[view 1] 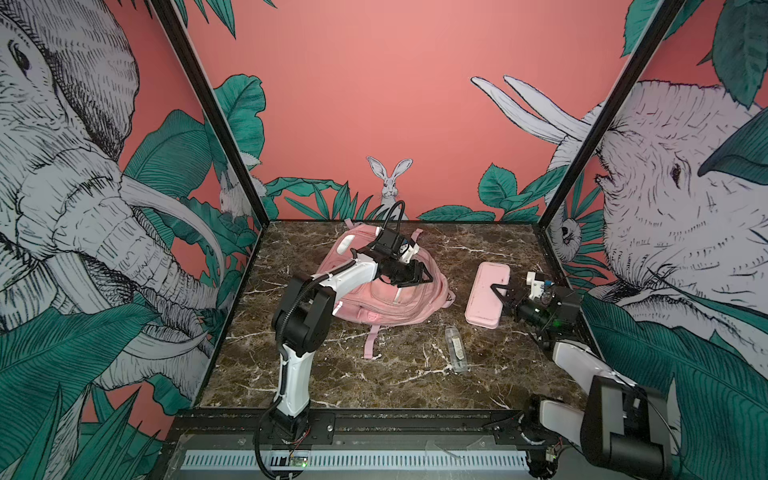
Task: Pack the student bag
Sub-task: 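Move the left gripper over the backpack's top zipper opening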
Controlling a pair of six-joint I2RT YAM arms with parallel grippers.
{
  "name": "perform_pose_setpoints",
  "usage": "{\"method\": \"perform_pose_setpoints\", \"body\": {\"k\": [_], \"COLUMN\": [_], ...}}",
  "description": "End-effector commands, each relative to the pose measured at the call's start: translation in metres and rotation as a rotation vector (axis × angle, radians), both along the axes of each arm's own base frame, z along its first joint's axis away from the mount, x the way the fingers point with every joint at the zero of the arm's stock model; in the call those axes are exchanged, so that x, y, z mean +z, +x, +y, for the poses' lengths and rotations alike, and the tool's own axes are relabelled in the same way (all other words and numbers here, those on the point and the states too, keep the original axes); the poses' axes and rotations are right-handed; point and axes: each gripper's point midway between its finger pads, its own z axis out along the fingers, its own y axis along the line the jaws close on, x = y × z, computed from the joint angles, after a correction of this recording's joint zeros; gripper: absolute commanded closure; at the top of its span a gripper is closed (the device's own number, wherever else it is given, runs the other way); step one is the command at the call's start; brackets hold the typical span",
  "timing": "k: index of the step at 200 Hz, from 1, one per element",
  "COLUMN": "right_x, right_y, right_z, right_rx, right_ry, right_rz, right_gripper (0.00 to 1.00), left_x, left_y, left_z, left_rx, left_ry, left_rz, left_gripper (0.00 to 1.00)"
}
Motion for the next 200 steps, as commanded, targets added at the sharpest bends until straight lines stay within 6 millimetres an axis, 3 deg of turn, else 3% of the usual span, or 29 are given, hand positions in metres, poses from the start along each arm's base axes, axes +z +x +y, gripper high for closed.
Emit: {"method": "perform_pose_setpoints", "body": {"k": [1,200], "right_x": [0.024,0.015], "right_y": [0.009,0.013], "right_z": [-0.003,-0.007], "right_rx": [0.008,-0.002], "right_ry": [-0.029,-0.022], "right_rz": [-0.094,-0.066], "right_gripper": [1.00,1.00], "left_x": [0.021,0.018], "left_y": [-0.002,0.004], "left_z": [0.012,0.025], "left_rx": [0.005,0.031], "left_ry": [0.004,0.085], "left_rz": [-0.048,-0.094], "left_gripper": [0.39,0.39]}}
